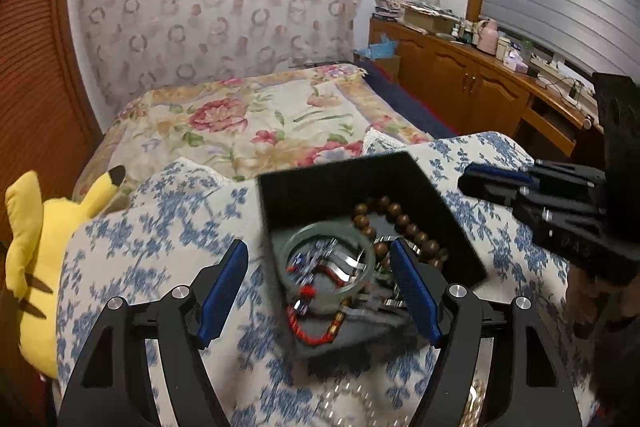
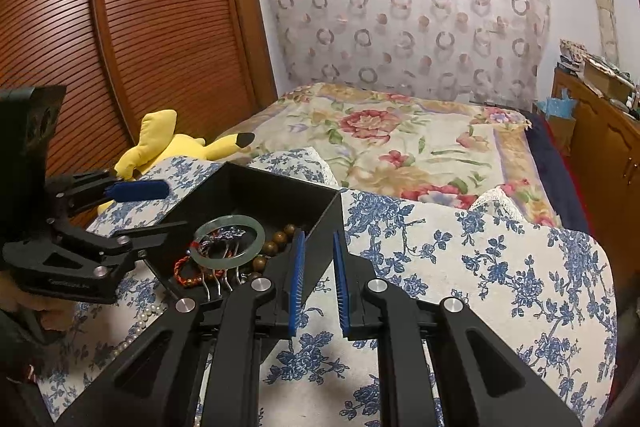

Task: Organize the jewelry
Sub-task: 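Lower the pendant and jade bangle into the black box and open both tools, then move both tools back to the pearl strands on the bed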

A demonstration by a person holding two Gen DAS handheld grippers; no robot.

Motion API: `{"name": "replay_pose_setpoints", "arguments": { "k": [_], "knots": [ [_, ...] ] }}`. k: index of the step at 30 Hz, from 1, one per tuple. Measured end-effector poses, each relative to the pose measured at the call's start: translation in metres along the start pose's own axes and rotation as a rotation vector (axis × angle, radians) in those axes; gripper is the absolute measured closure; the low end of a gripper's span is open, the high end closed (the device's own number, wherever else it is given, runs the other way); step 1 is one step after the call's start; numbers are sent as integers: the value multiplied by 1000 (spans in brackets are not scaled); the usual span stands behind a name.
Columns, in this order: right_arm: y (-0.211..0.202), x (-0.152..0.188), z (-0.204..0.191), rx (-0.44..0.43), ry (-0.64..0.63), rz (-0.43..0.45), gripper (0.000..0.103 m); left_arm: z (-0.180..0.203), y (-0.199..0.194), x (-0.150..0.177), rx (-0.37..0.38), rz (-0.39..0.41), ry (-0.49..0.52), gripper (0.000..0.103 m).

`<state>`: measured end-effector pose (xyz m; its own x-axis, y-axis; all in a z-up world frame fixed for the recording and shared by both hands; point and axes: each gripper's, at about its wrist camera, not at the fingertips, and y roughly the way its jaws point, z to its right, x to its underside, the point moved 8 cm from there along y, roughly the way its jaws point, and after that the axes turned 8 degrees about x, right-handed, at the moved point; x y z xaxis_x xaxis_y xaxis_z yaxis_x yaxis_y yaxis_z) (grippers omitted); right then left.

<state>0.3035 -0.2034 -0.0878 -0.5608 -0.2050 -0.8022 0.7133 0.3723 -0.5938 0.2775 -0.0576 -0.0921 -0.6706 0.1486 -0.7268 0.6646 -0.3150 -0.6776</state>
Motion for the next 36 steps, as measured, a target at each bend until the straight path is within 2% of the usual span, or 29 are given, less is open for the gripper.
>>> {"name": "replay_pose_setpoints", "arguments": {
  "k": [16, 19, 23, 30, 34, 36],
  "knots": [
    [-28, -13, -8, 22, -37, 52, 87, -34, -40, 71, -33, -36, -92, 32],
    [-40, -15, -11, 16, -42, 58, 75, -32, -43, 79, -25, -43, -94, 32],
    [-53, -3, -22, -1, -68, 36, 74, -26, -39, 91, 0, -72, -89, 32],
    [-52, 51, -33, -19, -67, -76, 74, -9, -26, 107, 35, -121, -57, 32],
    [-47, 70, -34, -11, -59, -116, 74, -6, -21, 107, 37, -135, -45, 49],
    [-47, 76, -34, -15, -56, -128, 74, -6, -20, 106, 19, -134, -26, 54]
  ]
}}
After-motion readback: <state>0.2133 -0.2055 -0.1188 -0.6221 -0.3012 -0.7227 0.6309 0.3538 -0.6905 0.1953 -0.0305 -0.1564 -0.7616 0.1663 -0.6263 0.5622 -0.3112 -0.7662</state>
